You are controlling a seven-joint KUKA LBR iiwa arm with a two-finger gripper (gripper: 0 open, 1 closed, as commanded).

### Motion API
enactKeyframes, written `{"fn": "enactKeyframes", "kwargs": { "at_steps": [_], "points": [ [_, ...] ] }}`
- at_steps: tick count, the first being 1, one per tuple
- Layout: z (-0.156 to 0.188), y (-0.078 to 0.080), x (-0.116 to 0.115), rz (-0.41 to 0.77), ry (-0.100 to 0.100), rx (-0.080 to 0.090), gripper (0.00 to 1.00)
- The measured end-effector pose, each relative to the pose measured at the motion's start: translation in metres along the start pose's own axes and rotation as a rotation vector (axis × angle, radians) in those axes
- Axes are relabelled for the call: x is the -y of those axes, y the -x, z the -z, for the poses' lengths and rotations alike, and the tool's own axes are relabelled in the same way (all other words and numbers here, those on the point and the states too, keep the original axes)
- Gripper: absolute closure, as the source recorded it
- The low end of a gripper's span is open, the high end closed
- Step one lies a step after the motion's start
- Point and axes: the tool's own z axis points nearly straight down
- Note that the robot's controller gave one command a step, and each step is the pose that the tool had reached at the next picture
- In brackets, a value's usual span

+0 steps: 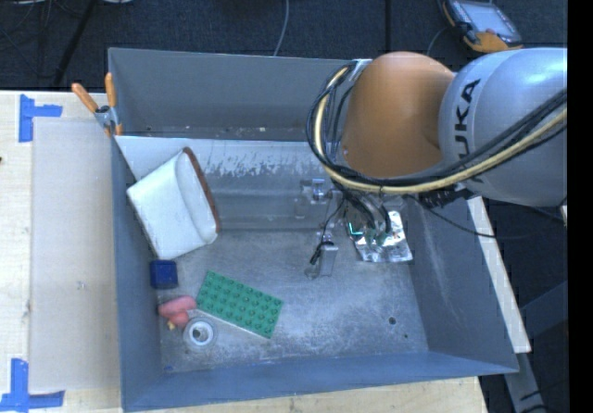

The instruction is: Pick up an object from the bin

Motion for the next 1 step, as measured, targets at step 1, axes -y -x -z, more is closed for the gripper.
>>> {"fn": "enactKeyframes", "kwargs": {
  "at_steps": [1],
  "points": [
    [-0.1102,-0.0464,-0.0724,0.107,0.0,-0.002,0.0]
  ]
}}
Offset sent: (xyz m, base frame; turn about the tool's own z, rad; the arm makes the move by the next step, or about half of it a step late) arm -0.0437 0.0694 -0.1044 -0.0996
